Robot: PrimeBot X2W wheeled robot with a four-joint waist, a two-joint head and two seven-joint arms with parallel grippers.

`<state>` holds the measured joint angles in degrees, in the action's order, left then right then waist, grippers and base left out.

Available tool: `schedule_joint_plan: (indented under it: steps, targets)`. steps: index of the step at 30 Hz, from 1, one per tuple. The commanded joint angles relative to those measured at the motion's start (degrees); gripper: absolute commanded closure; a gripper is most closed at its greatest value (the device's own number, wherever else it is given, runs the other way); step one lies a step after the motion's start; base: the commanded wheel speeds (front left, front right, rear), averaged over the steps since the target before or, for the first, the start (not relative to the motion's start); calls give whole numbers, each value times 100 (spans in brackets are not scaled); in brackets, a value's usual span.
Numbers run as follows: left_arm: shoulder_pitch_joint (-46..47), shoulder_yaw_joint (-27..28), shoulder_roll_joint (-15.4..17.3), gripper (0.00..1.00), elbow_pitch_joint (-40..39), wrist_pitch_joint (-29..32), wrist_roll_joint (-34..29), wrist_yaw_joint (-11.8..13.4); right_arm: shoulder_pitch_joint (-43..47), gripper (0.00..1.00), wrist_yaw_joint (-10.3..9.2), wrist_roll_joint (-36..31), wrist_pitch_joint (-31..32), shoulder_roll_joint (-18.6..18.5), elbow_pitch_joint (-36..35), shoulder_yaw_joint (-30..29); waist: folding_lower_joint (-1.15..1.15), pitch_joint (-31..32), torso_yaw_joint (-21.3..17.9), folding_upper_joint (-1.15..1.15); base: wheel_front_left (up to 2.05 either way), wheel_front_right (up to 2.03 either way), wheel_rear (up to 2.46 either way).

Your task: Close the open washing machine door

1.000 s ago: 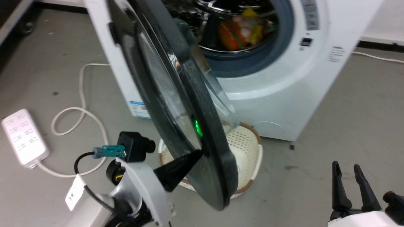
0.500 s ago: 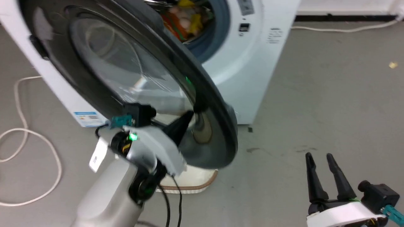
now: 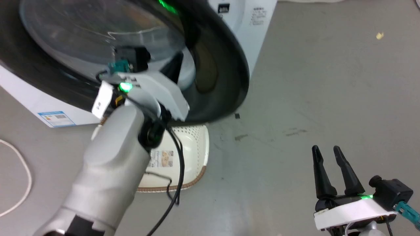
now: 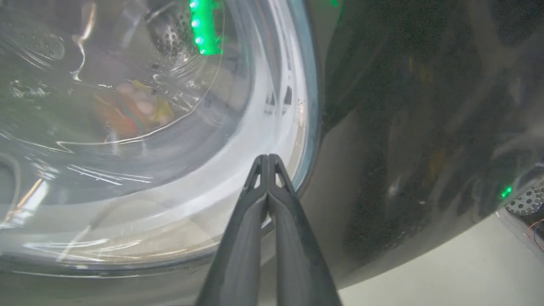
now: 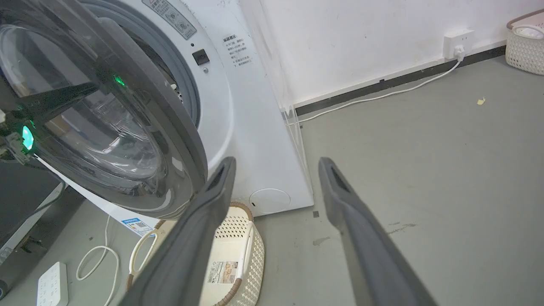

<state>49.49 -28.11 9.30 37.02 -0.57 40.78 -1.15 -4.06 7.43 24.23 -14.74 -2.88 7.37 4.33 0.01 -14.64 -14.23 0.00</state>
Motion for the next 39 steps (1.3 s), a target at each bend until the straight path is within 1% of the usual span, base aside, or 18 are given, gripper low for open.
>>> schedule_joint_plan:
  steps: [1,6,9,15,19,22,24,26,29,33,36,39]
  targets:
    - [172,31,-49,100,114,-82,-54,18,-106,0,6,39,-26,1,-21,11,-1,-119,-88,0,0,0,0]
    - [524,65,-164,100,548,-264,-64,22,-141,0,6,69,-26,1,-13,10,-1,-186,-105,0,0,0,0]
    - [567,76,-219,100,733,-393,-17,-74,-122,0,6,54,-26,1,19,-1,-1,-82,-36,0,0,0,0]
    - [306,105,-272,100,820,-716,146,-311,38,0,6,-61,-26,1,79,-79,-1,408,294,0,0,0,0]
    - [20,243,-148,100,623,-1138,184,-325,201,0,6,-155,-26,1,122,-139,-1,792,583,0,0,0,0]
    - [-222,398,79,100,285,-1371,12,-191,329,0,6,-204,-26,1,144,-173,-1,1043,779,0,0,0,0]
    - [-431,520,265,100,-34,-1426,-202,-46,411,0,6,-218,-26,1,156,-188,-1,1184,901,0,0,0,0]
    - [-671,709,467,100,-509,-1437,-517,122,481,0,6,-229,-26,1,162,-197,-1,1296,1002,0,0,0,0]
    - [-1191,1079,675,100,-1378,-1440,-1059,335,568,0,6,-230,-26,1,164,-225,-1,1425,1147,0,0,0,0]
    - [-1953,1597,712,100,-2310,-1442,-1550,478,635,0,6,-215,-26,1,150,-245,-1,1504,1303,0,0,0,0]
    - [-2494,1834,673,100,-2785,-1442,-1857,460,665,0,6,-208,-26,1,145,-257,-1,1542,1391,0,0,0,0]
    - [-2992,2001,593,100,-3049,-1442,-2061,455,697,0,6,-204,-26,1,145,-258,-1,1585,1457,0,0,0,0]
